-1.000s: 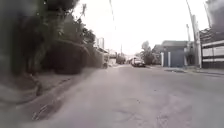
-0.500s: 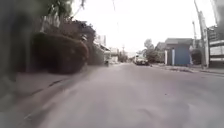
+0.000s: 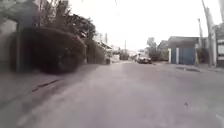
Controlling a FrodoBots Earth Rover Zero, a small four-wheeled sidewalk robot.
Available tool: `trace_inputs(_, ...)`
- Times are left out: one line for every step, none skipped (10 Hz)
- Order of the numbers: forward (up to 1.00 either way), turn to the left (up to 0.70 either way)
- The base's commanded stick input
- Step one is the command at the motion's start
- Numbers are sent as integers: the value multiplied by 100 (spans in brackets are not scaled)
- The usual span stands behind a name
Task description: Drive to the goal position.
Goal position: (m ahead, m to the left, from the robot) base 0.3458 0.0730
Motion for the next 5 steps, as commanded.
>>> trace_inputs(100, 0)
trace_inputs(100, 0)
trace_inputs(100, 0)
trace_inputs(100, -2)
trace_inputs(100, -40)
